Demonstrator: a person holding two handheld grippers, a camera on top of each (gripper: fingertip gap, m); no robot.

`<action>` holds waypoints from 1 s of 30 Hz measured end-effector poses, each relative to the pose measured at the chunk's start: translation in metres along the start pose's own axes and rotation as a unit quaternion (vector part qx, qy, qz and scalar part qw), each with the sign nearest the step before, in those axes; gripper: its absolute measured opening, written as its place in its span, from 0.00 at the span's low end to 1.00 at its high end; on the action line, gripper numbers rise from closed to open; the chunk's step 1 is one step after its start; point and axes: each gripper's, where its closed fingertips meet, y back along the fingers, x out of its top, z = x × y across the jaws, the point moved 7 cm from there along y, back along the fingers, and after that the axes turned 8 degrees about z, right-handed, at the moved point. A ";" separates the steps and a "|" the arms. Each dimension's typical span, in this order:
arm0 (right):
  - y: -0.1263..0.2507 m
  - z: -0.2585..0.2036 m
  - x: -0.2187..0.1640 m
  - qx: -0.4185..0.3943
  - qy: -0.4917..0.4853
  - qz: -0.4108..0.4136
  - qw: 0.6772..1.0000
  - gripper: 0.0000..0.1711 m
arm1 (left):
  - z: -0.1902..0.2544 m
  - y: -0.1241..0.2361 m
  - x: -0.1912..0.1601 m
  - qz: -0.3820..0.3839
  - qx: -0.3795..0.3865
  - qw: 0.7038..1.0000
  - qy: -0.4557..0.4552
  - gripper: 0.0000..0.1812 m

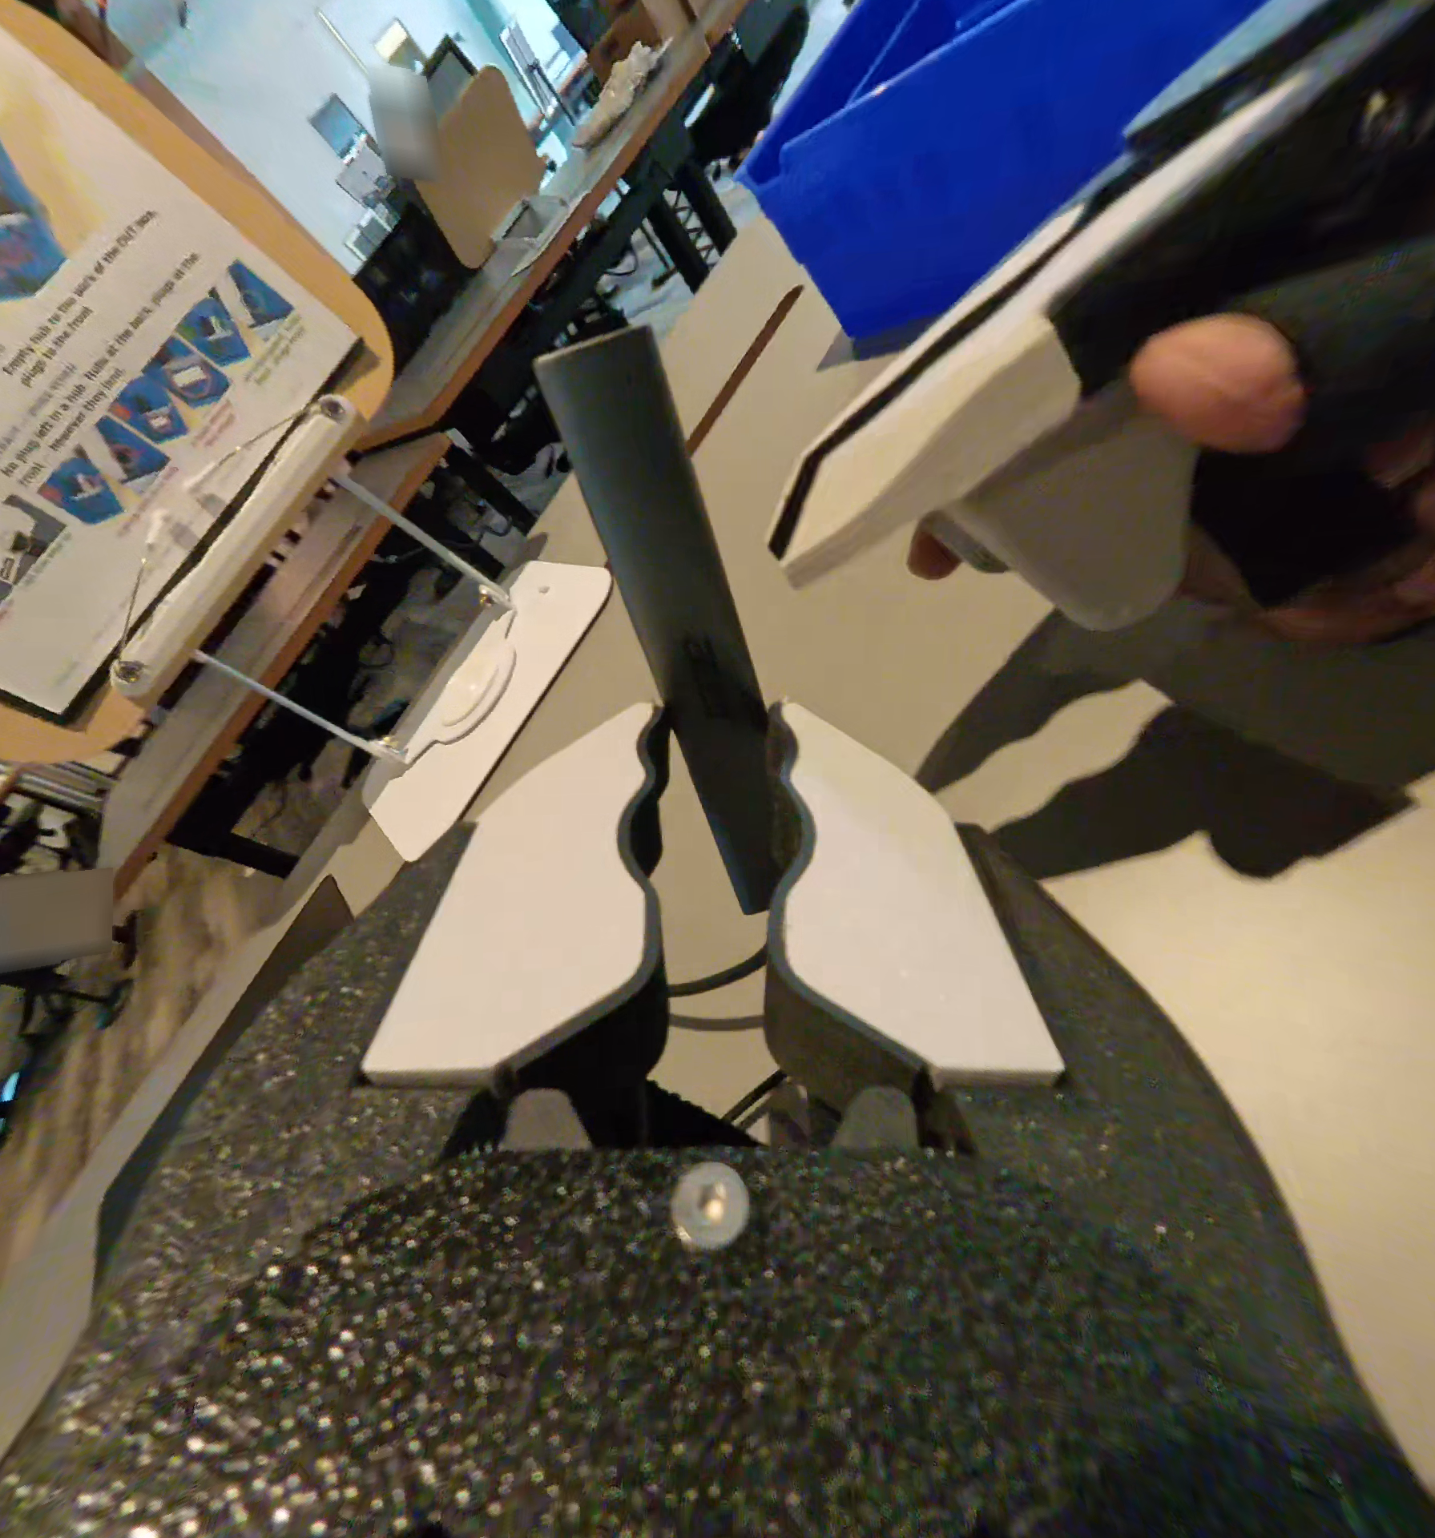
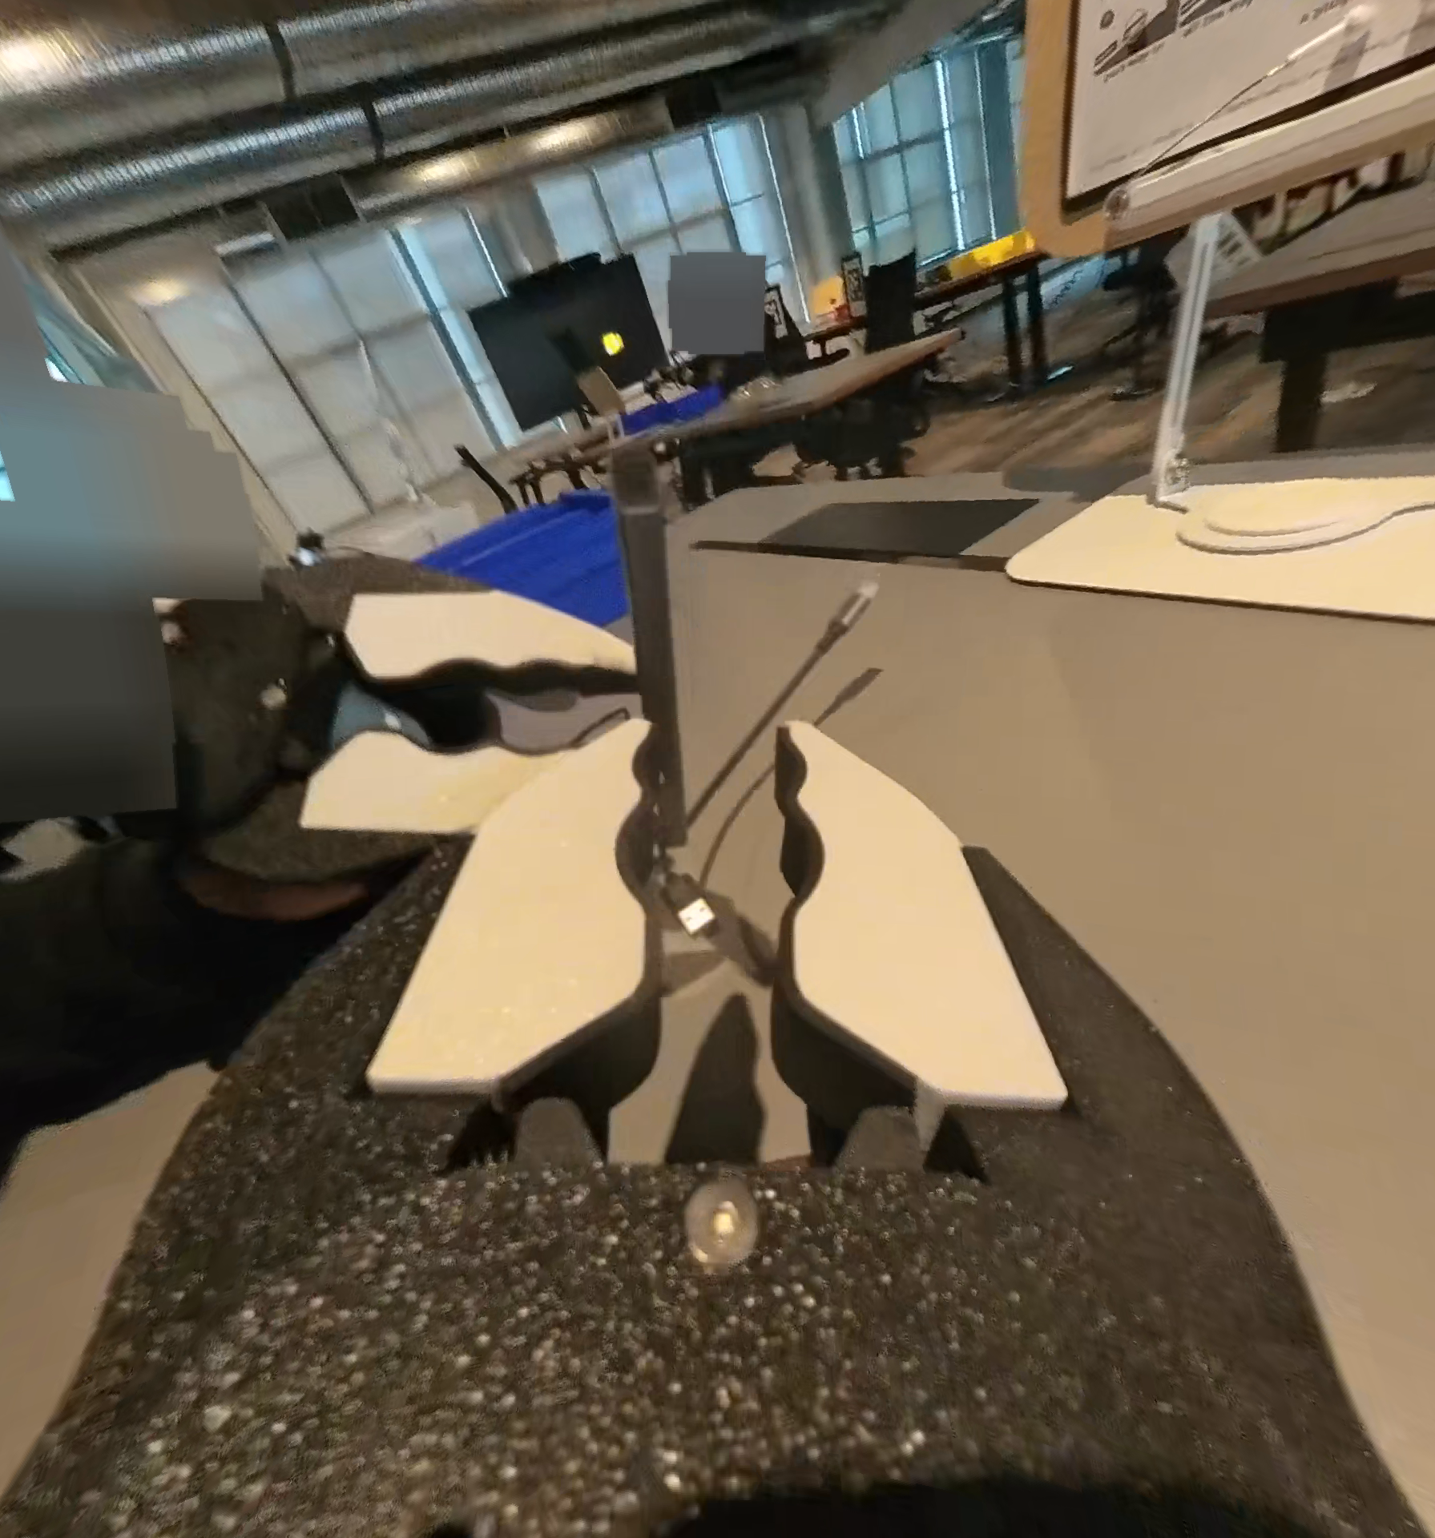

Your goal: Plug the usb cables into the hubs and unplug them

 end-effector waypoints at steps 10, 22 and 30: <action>0.000 -0.003 -0.004 0.029 0.000 -0.005 1.000 0.14 | 0.022 -0.005 0.001 0.005 0.002 0.998 -0.057 0.12; 0.006 -0.005 0.003 0.030 0.072 0.007 0.997 0.06 | 0.025 -0.003 0.005 0.069 0.008 0.996 -0.052 0.12; 0.021 0.018 0.017 -0.026 0.100 0.024 0.994 0.06 | -0.013 0.009 -0.009 0.090 -0.105 0.984 0.109 0.11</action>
